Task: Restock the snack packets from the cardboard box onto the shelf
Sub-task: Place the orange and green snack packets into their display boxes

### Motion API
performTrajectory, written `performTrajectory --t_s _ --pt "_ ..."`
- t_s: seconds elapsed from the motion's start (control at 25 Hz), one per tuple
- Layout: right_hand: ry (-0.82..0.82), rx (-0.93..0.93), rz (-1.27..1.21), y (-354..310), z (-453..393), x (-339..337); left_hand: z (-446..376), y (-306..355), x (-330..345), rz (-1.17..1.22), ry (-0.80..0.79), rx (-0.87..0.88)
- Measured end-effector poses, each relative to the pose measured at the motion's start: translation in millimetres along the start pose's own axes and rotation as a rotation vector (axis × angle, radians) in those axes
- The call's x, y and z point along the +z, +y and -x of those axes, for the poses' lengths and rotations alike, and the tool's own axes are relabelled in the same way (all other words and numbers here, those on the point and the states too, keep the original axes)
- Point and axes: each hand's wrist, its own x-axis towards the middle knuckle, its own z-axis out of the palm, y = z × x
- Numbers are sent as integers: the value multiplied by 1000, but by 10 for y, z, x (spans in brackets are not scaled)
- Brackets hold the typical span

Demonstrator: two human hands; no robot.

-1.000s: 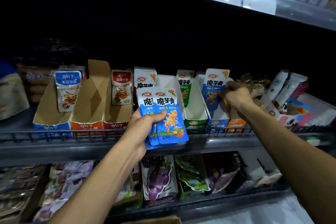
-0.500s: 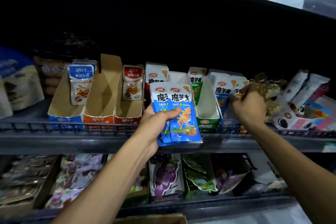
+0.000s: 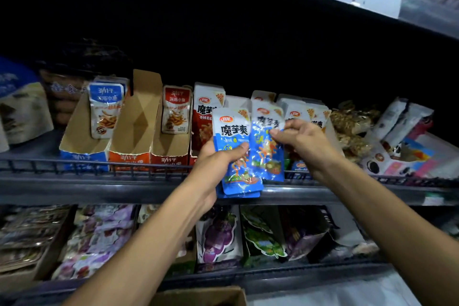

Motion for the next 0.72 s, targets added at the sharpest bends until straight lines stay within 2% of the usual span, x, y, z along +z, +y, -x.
performTrajectory --t_s 0.12,0.2,0.28,0.44,0.52,0.64,0.72 --pt "304 -94 -121 -16 -182 -413 -30 52 -49 29 39 -21" --pt "456 -165 -81 5 -296 -692 -33 68 -63 31 55 -25" --pt "478 -193 47 85 -388 -834 -27 57 -58 19 59 -33" --pt "393 -92 155 316 -484 -752 -30 15 -42 -14 61 -42" --pt "358 -84 351 394 -482 -674 -39 10 -51 -22 56 -42" --pt "435 -112 597 504 -503 -612 -69 2 -69 -39 51 -29" --pt "497 -31 568 553 -525 -603 -88 2 -83 -55 51 -17"
